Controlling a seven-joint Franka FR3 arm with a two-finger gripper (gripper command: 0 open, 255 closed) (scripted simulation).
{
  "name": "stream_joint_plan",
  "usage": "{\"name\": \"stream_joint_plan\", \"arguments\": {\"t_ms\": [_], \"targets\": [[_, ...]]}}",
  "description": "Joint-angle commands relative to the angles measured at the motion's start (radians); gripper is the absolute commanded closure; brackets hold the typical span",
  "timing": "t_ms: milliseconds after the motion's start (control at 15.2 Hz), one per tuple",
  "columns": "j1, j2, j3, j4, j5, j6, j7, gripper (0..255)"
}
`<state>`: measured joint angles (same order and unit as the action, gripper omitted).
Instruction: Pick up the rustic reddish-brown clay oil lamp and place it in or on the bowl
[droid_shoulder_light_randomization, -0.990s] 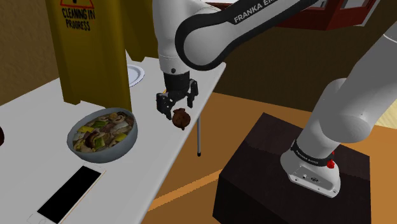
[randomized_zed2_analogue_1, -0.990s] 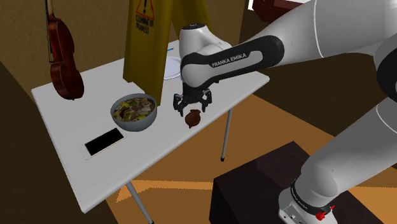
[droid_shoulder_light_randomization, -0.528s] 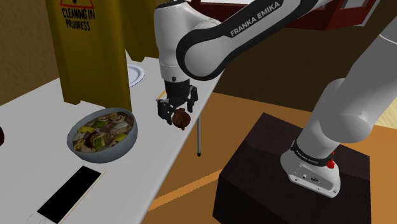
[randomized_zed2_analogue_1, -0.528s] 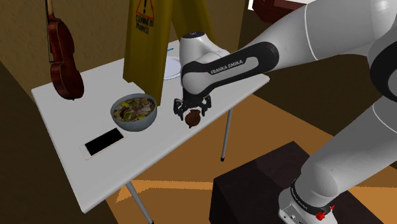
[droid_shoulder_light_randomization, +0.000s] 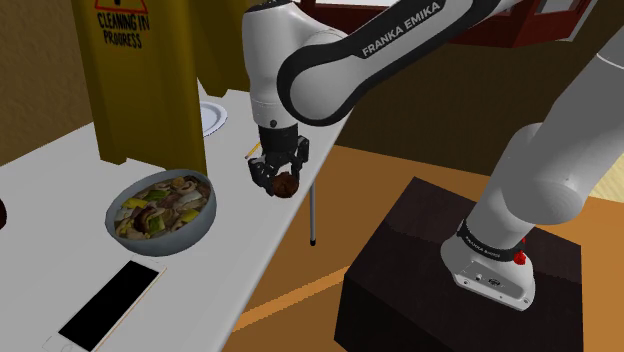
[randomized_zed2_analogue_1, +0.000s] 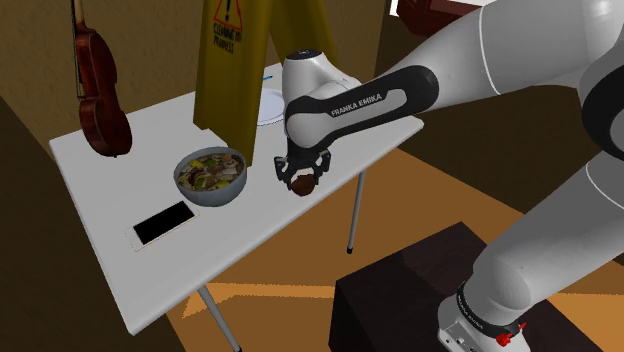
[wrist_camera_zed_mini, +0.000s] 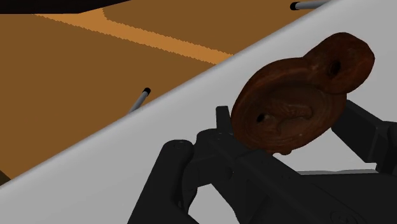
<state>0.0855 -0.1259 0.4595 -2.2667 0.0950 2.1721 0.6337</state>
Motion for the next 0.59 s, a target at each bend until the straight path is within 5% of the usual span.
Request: {"name": "stream_joint_plan", "arguments": {"t_ms": [0, 528], "targets": [[0.000, 0.002, 0.000, -0.001, 0.000, 0.001, 0.000, 255], [0.001, -0.017, -0.003, 0.022, 0.007, -0.040, -0.005, 255]]}}
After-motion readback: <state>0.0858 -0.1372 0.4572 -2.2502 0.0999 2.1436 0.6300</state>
